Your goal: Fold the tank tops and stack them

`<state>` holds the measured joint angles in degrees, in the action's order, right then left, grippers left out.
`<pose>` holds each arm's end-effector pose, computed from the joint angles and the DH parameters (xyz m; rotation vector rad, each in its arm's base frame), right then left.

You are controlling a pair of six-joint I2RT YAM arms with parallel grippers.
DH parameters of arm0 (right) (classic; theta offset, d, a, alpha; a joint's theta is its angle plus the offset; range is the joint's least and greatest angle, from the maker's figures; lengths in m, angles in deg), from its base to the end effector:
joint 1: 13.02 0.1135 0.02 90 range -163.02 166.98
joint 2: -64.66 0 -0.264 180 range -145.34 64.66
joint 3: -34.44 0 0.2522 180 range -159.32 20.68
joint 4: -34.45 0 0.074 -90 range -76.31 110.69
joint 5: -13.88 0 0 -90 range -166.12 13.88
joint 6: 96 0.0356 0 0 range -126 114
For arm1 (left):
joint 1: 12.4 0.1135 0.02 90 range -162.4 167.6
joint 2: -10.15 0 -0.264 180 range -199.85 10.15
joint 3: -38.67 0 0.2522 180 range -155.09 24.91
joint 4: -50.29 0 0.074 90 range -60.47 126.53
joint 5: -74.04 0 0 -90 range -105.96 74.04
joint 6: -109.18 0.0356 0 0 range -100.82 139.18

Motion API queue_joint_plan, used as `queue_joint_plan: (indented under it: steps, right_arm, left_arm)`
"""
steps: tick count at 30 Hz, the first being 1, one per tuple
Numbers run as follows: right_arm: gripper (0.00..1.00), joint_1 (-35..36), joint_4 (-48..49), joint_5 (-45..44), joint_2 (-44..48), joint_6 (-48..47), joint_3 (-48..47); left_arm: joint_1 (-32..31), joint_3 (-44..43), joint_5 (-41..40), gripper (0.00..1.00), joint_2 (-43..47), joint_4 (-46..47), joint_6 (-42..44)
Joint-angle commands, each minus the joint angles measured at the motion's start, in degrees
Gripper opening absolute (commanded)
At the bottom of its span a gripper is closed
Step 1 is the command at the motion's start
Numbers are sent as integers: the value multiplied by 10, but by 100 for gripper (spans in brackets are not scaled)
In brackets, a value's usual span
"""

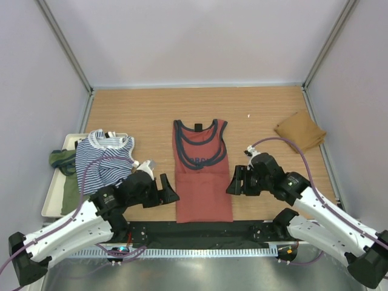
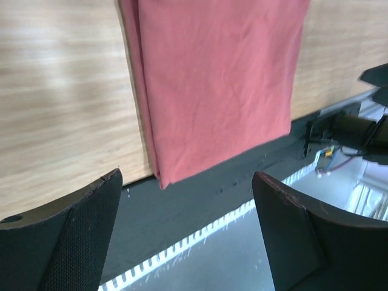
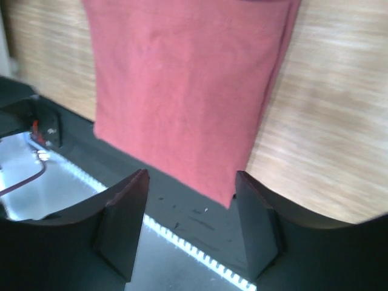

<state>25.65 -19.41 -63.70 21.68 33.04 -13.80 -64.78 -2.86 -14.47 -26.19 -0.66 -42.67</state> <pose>0.1123 0.0997 0.2350 -0.0980 2.5858 0.8320 0.0817 -0.1075 0.2142 -0.2007 2.5896 -0.9049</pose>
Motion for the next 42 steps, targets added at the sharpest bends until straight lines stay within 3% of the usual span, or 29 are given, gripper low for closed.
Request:
queue_joint_plan:
  steps: [1, 4, 7, 8, 12, 14, 17, 24, 27, 30, 33, 38, 39, 40, 42]
  right_arm:
    - [61, 3, 57, -52, -59, -25, -26]
    - [54, 3, 98, -90, -126, -41, -30]
    - [45, 3, 126, -122, -177, -51, -47]
    - [45, 2, 133, -122, -207, -54, -52]
    - [55, 3, 154, -164, -269, -66, -82]
    - [55, 3, 159, -182, -288, -74, -89]
    - [52, 2, 172, -199, -324, -85, -103]
    - [47, -4, 196, -200, -375, -98, -118]
    - [45, -7, 201, -195, -390, -98, -119]
    - [38, -8, 208, -190, -398, -99, -117]
    - [22, -8, 209, -179, -401, -100, -114]
    - [12, -7, 214, -166, -383, -100, -109]
    - [8, -8, 213, -165, -381, -100, -110]
    - [6, -8, 212, -164, -379, -100, -110]
    - [3, -8, 206, -164, -369, -100, -113]
  left_arm:
    - [-1, -43, -87, 89, -10, -9, 30]
    - [10, -50, -91, 85, -97, 51, 62]
    - [29, -78, -91, 70, -198, 98, 94]
    - [32, -87, -95, 66, -218, 109, 104]
    - [61, -120, -100, 64, -304, 139, 132]
    - [73, -128, -101, 63, -340, 156, 142]
    - [90, -136, -94, 56, -367, 183, 152]
    - [92, -159, -84, 56, -422, 208, 158]
    - [91, -165, -80, 51, -434, 212, 160]
    - [94, -173, -83, 45, -448, 211, 163]
    - [94, -176, -85, 32, -458, 210, 165]
    - [95, -176, -90, 28, -458, 211, 167]
    - [94, -178, -91, 24, -458, 210, 168]
    - [94, -178, -91, 11, -458, 208, 171]
    - [95, -184, -91, 0, -454, 199, 172]
